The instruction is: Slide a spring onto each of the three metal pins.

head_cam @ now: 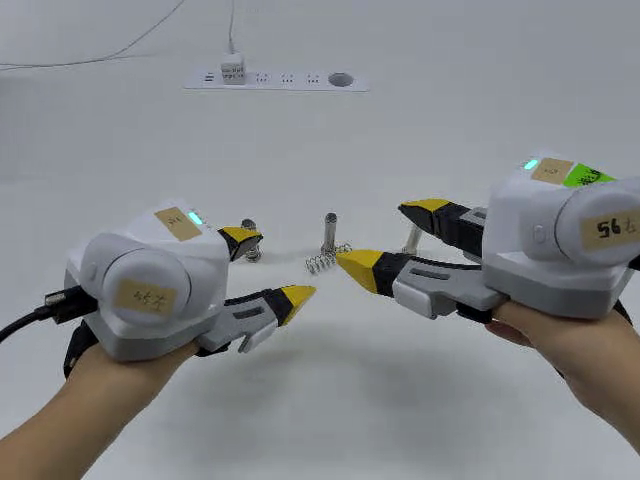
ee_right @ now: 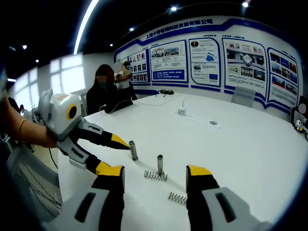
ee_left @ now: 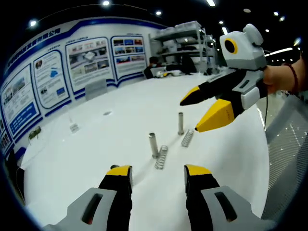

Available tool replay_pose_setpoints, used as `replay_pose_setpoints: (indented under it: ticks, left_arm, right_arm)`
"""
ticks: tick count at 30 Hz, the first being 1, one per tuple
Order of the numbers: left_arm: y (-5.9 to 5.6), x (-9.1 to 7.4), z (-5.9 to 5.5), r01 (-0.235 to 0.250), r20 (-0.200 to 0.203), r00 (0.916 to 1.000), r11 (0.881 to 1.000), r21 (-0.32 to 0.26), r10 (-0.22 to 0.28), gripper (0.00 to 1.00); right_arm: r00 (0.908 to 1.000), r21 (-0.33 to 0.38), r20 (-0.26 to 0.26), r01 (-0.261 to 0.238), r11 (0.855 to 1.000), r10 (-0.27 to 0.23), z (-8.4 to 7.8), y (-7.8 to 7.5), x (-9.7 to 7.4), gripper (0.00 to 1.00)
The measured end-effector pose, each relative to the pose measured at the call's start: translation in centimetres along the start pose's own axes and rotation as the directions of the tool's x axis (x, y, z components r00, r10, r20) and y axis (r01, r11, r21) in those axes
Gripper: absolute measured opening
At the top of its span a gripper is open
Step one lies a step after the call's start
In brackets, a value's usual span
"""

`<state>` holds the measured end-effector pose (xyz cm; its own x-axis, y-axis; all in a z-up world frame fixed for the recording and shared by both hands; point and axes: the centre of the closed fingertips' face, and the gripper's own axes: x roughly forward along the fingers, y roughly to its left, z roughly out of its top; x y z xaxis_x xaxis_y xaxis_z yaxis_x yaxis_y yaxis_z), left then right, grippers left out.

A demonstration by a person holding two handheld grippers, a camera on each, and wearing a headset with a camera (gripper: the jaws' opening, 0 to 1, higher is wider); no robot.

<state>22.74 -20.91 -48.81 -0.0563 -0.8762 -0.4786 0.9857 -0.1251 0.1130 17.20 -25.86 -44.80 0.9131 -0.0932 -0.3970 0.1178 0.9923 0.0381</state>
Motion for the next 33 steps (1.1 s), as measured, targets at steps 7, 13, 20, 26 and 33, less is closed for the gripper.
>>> replay_pose_setpoints:
  ticks: [7, 13, 20, 26, 33]
  left_arm:
    - [-0.3, 1.4, -0.4, 0.038, -0.017, 0.9991, 0.999, -0.011, -0.038, 0.39]
    - [-0.3, 2.6, -1.2, 0.049, -0.041, 0.9980, 0.999, -0.003, -0.049, 0.36]
    - [-0.2, 3.9, -1.4, 0.068, -0.046, 0.9967, 0.997, 0.022, -0.067, 0.29]
    - [-0.2, 5.0, -1.5, 0.088, -0.043, 0.9952, 0.996, 0.014, -0.087, 0.23]
    - [-0.6, 5.7, -2.2, 0.110, -0.069, 0.9918, 0.994, 0.018, -0.108, 0.19]
  right_arm:
    - [1.0000, -0.009, -0.005, 0.005, 1.000, -0.005, -0.7, -0.5, -0.9, 0.53]
    - [0.9999, -0.002, -0.013, 0.006, 1.000, -0.006, -1.3, -0.7, -1.4, 0.54]
    - [0.9996, 0.002, -0.027, 0.009, 1.000, -0.009, -2.1, -1.0, -1.9, 0.55]
    - [0.9996, 0.030, -0.026, 0.013, 0.999, -0.013, -2.4, -1.2, -2.1, 0.54]
    - [0.9997, 0.046, -0.019, 0.019, 0.999, -0.018, -2.2, -1.5, -2.3, 0.54]
